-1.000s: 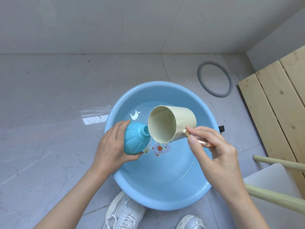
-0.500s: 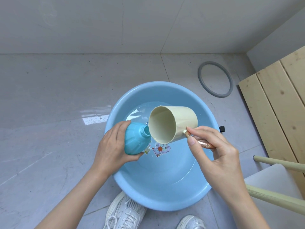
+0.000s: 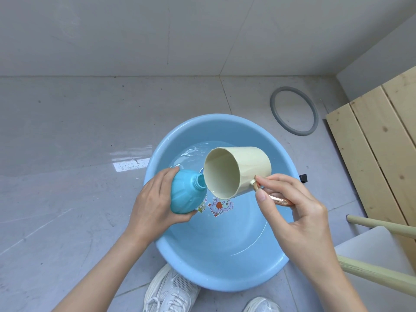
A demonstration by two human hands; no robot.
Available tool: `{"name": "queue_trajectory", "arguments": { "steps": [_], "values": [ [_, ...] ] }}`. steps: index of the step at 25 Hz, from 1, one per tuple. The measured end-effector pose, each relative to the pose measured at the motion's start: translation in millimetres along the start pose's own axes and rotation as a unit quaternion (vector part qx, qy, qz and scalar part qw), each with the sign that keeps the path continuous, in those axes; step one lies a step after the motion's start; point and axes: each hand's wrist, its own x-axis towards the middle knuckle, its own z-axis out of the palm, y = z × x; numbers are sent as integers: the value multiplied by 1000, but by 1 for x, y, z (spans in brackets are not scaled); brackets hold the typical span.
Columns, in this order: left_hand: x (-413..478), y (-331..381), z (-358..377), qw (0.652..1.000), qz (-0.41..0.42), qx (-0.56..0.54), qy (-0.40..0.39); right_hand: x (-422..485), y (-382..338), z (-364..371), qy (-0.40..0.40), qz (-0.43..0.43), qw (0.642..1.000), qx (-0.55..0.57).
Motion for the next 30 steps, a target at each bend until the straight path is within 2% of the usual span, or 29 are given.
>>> {"name": "queue_trajectory", "arguments": {
  "steps": [30],
  "values": [
    [-1, 0, 1, 1000, -4, 4, 2, 1, -6, 0, 7, -63, 996, -56]
  ]
}}
